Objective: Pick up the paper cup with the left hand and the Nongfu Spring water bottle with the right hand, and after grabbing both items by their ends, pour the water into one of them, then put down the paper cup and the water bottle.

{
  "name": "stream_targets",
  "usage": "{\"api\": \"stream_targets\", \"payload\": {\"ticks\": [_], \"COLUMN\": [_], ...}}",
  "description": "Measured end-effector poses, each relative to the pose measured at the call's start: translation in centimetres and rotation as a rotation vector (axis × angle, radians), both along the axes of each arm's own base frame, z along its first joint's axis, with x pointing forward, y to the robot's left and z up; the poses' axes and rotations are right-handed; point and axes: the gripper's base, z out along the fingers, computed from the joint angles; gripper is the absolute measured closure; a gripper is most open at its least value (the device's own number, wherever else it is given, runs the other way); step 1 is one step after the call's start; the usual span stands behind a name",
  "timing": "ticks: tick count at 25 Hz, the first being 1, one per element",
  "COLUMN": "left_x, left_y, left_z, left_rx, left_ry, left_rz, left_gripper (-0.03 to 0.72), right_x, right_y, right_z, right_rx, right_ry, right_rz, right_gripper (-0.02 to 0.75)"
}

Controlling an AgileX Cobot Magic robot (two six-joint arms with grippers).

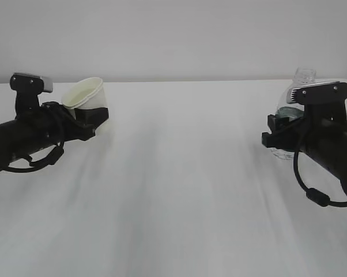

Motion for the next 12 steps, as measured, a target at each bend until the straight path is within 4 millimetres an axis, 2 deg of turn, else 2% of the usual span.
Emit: {"api": "stream_targets", "payload": {"ticks": [6,12], "left_x": [0.2,0.3], "left_y": [0.3,0.5], "left_z": [0.0,-0.2], "left_rx": [0.023,0.033], "left_ry": [-0.009,0.003], "left_rz": [0.040,0.058], "left_gripper": [0.270,0.270], "right_x": [0.1,0.1], "right_y": [0.0,-0.2], "right_z": [-1.4,-1.4], "right_rx": [-0.009,-0.001], "right_ry": [0.019,0.009], "right_rz": [-0.006,-0.028], "right_gripper": [0.279,0.280]}}
